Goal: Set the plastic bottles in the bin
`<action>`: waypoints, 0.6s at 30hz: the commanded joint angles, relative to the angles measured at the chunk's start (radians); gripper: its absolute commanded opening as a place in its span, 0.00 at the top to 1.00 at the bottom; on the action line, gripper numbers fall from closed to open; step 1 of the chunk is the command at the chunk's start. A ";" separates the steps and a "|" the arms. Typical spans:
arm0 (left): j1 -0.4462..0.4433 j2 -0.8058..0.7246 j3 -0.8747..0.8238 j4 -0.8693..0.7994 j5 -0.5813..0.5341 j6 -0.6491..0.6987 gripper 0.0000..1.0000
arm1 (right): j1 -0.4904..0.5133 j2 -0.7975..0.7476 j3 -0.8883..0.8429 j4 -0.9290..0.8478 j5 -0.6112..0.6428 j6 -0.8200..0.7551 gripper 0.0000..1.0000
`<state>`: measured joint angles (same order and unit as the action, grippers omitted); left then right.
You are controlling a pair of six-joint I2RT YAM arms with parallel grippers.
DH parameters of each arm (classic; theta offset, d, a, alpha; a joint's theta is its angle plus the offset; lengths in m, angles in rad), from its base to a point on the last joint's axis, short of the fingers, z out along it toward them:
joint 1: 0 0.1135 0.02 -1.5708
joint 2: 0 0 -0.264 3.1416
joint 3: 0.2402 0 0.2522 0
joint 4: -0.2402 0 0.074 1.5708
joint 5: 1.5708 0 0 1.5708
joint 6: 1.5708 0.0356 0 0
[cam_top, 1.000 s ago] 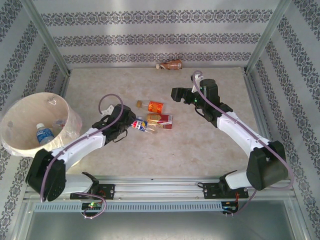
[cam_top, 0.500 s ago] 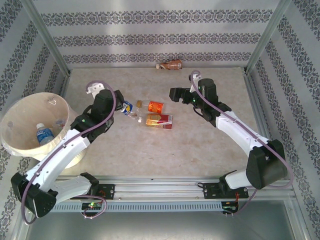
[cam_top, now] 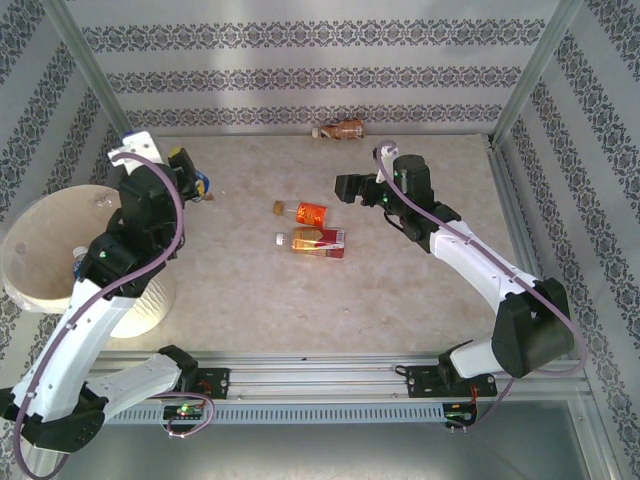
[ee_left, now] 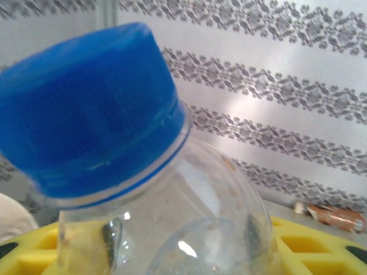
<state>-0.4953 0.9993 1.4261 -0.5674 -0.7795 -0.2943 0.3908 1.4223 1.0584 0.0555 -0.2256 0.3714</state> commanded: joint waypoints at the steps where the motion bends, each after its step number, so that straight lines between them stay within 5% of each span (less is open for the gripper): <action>1: 0.015 -0.010 0.059 -0.079 -0.134 0.141 0.47 | 0.015 0.017 0.035 0.018 -0.015 -0.020 0.02; 9: 0.102 0.110 0.321 -0.330 -0.283 0.182 0.49 | 0.025 0.047 0.069 0.019 -0.028 -0.020 0.02; 18: 0.313 0.145 0.378 -0.431 -0.266 0.177 0.50 | 0.031 0.052 0.090 0.008 -0.025 -0.035 0.02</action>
<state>-0.2485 1.1435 1.7702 -0.8986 -1.0180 -0.1341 0.4107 1.4681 1.1175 0.0555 -0.2371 0.3614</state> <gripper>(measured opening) 0.549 0.979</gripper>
